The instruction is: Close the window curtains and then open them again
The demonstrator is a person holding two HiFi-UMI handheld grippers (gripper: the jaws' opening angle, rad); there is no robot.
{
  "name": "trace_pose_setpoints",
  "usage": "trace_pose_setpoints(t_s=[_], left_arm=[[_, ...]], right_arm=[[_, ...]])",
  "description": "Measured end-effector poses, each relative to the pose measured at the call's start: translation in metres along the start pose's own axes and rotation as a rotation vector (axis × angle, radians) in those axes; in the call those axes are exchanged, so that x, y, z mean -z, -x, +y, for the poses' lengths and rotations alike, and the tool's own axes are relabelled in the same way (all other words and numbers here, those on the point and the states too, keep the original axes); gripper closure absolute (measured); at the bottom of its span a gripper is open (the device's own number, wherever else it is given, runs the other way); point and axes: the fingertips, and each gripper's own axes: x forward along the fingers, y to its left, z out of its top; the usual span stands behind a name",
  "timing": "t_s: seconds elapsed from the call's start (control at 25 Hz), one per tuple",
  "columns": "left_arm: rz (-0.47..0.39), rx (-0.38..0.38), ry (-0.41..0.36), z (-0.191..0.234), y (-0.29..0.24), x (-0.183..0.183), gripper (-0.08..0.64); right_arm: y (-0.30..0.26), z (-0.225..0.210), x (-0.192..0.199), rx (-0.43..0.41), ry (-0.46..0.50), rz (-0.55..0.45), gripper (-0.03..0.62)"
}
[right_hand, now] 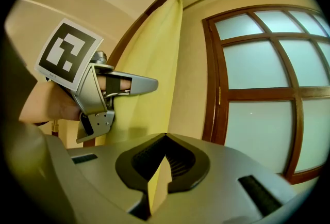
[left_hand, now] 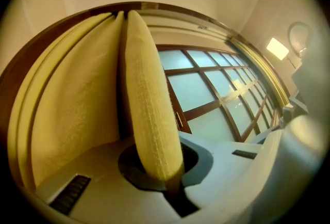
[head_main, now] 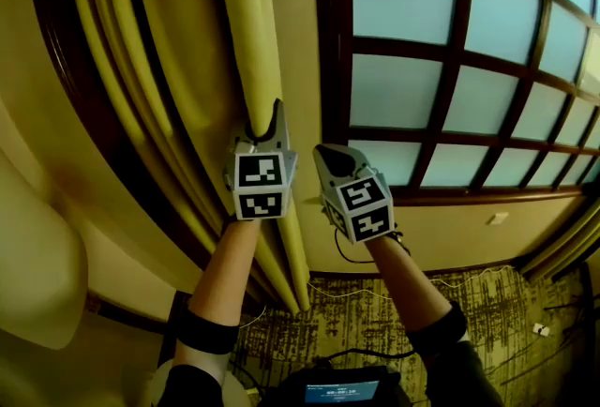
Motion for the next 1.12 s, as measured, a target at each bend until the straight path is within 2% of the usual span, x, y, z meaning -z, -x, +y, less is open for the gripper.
trace_pose_setpoints(t_s=[0.16,0.4,0.6,0.96,1.12], left_arm=[[-0.012,0.028,-0.074,-0.034,-0.025,-0.010,0.560],[-0.030,0.071,-0.070,-0.090,-0.060,-0.026,0.560],[-0.035,0.079,-0.104,-0.143,-0.082,-0.049,0.560],[-0.011,0.245,-0.165,-0.276,-0.117,-0.082,0.560],[-0.018,0.265,-0.148,-0.324,-0.128,-0.098,0.560]], right_arm=[[0.015,-0.038,0.004,0.069,0.020,0.004,0.586],[0.060,-0.108,0.014,0.183,0.018,0.027,0.586],[0.103,-0.160,0.019,0.242,0.005,0.024,0.586],[0.177,-0.234,0.026,0.301,-0.049,0.020,0.586],[0.215,-0.271,0.037,0.333,-0.062,0.031,0.586]])
